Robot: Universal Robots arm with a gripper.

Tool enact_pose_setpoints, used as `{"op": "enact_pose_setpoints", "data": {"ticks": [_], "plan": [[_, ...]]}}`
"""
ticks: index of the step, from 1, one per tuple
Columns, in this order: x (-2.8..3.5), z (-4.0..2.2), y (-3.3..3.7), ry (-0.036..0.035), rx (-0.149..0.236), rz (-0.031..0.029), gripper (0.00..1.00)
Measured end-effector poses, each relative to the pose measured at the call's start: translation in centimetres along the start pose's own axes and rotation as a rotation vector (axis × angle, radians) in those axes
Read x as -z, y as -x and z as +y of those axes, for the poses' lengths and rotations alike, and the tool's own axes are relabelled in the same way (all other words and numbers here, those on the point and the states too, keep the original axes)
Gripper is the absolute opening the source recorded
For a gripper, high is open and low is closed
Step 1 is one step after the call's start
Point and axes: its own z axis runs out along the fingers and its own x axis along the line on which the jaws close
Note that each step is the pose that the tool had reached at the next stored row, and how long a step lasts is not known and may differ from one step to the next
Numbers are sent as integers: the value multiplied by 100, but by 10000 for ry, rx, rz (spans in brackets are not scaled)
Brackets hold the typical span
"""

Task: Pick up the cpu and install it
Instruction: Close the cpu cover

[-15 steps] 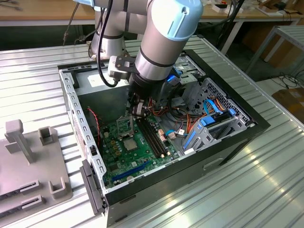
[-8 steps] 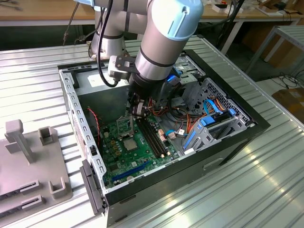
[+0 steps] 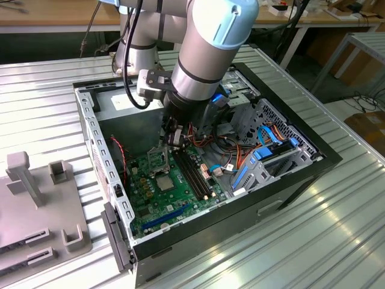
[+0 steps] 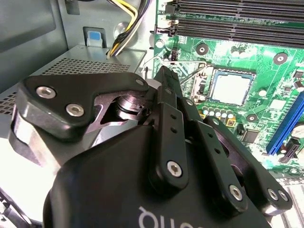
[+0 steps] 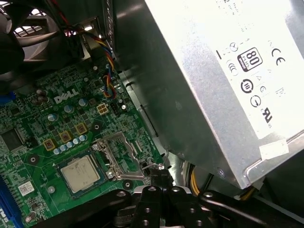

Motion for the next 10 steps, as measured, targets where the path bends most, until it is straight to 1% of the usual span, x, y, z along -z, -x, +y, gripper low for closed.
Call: {"op": "enact_pose_setpoints", "data": {"ticks": [4,10], "plan": [[0,-3,-7,-9,4,18,13],[6,-17,-37,-11,15,25,13]]}}
